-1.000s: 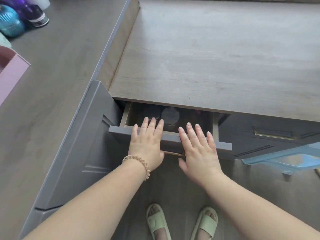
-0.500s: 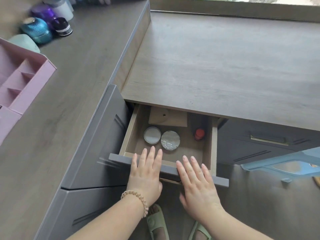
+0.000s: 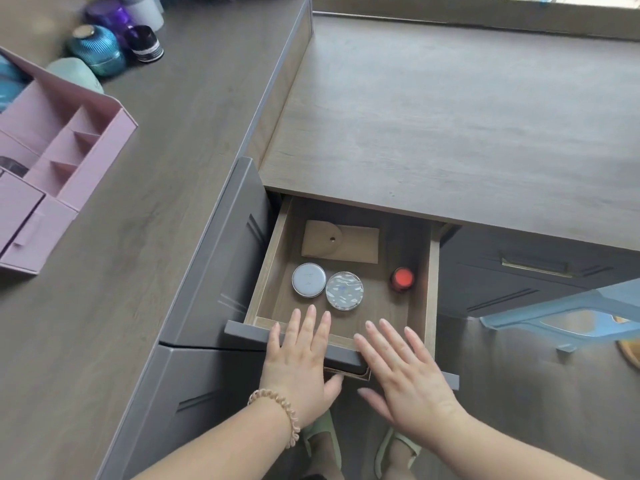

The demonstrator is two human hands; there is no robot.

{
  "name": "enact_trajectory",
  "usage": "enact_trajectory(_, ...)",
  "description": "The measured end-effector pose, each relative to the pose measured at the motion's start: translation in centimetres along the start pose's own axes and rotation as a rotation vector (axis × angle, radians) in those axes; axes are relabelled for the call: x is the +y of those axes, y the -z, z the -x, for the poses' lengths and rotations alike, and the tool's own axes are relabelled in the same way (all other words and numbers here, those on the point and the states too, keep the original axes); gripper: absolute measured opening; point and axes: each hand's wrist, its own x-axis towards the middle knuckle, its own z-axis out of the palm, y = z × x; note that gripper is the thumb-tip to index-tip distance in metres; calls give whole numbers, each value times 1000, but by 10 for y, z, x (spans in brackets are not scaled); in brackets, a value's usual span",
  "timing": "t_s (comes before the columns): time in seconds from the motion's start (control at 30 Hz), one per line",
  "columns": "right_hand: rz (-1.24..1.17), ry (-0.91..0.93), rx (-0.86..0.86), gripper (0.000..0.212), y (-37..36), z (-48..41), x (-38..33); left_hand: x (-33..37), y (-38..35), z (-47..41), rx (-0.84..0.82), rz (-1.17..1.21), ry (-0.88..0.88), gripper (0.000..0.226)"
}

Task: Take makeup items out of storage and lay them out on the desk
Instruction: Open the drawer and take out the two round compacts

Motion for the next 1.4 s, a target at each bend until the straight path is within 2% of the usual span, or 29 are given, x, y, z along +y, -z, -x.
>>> enact_trajectory(0.23,-9,-119,91,62,20,-58,15,-18,39,-54,192,21,-50,79)
enact_trajectory(0.33,8,-163,76,59,16,-96,23,-24,43,-102,183,-3,-47,73)
enact_trajectory(0.43,-11,-156,-28,70,0,-127,29,-29,30,-141,104,-33,-27,73)
enact_trajectory(0.6,-84,-183,-164,93,-38,-153,32,-34,-7,-171,-227,-70,108,97)
enact_trajectory(0.7,-60,-157,-232,101,-56,-158,33,-35,-16,-176,-269,-63,138,89)
enact_trajectory(0.87,-48,-145,-196,82,-67,-163,33,-33,-23,-178,-85,-40,119,50)
enact_trajectory(0.93,-48,-139,-183,81,-65,-162,32,-35,-19,-177,-60,-37,120,45)
enact_trajectory(1.1,-58,-153,-35,82,-29,-147,39,-35,14,-157,79,5,89,56)
enact_trajectory(1.2,-54,-173,149,83,2,-132,50,-29,40,-142,172,85,104,67)
enact_trajectory(1.3,-25,-221,280,88,42,-107,77,2,78,-135,275,131,65,85)
enact_trajectory(1.4,-16,-288,340,85,80,-77,112,45,114,-134,359,175,15,92)
